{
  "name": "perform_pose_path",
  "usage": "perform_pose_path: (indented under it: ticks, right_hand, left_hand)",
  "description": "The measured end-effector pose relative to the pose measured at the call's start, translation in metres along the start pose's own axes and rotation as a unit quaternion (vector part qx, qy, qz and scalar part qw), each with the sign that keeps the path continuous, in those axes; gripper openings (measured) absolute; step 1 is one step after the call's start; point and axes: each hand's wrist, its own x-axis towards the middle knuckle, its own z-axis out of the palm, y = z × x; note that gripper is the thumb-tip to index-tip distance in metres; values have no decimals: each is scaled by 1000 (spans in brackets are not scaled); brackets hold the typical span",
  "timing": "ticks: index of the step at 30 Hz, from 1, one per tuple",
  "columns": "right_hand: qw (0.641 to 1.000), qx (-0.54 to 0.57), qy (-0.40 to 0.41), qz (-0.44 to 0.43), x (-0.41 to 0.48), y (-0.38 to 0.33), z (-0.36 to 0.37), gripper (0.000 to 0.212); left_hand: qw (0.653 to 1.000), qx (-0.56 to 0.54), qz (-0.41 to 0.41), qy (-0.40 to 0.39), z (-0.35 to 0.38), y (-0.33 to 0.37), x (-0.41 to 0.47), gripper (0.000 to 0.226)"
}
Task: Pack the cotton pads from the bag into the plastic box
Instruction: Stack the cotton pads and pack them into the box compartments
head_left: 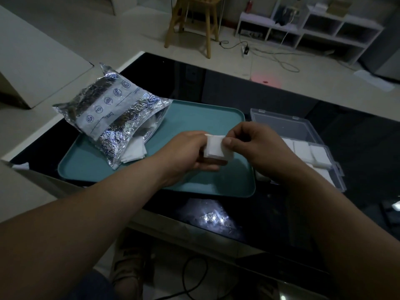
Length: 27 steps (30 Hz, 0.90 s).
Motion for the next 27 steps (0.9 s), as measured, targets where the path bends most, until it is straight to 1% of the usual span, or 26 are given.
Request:
perform_pose_path:
  ticks: [3, 7, 9, 10, 12, 14, 15, 16, 18, 20, 21, 22, 23, 24, 26, 27]
  right_hand:
    - [998, -50, 42, -1, 1, 2, 10, 15]
    - [997, -68, 42, 1, 0, 4, 16, 16]
    - [997, -39, 65, 7, 0, 4, 23, 18]
    - [998, -7, 67, 20, 0, 4, 24, 23]
    - [997, 44, 18, 60, 0, 2, 27, 29]
    - [997, 30, -41, 60, -3, 0, 33, 27]
    - [998, 15, -43, 46, -5, 0, 37, 26]
    - [999, -4, -23, 31, -6, -2, 41, 25]
    - [997, -53, 60, -12, -8, -6, 45, 29]
    - [984, -91, 132, -71, -8, -9, 46, 27]
    - [977, -122, 144, -101, -8, -9, 46, 25]
    - [970, -159, 134, -122, -9, -10, 47, 26]
    - [968, -173, 113, -141, -9, -11, 52, 29]
    - [973, -149, 89, -151, -8, -14, 58, 31]
    - [990, -14, 54, -126, -5, -24, 60, 31]
    - [992, 48, 51, -108, -2, -29, 61, 28]
  left_hand:
    - [1000, -22, -8, -20, 2, -2, 0, 34]
    - [995, -83, -24, -40, 5, -3, 0, 31]
    - [999, -47, 4, -22, 8, -4, 1, 22]
    - [999, -24, 22, -4, 9, -4, 1, 22]
    - [998, 4, 50, 26, 8, -4, 2, 24]
    - [996, 27, 64, 47, 7, -5, 4, 23]
    - [996, 29, 61, 56, 6, -6, 6, 23]
    - [997, 19, 54, 61, 7, -8, 7, 22]
    - [997, -52, 20, 52, 9, -11, 6, 22]
    - [988, -147, -46, 9, 11, -9, 1, 34]
    - [980, -185, -71, -22, 13, -8, -3, 36]
    - [974, -208, -82, -41, 14, -7, -6, 33]
    - [972, -218, -81, -31, 12, -7, -5, 27]
    - [971, -225, -76, 9, 9, -6, -7, 22]
    - [963, -233, -47, 125, 2, -3, -11, 19]
    - [959, -221, -19, 173, -5, -2, -14, 15]
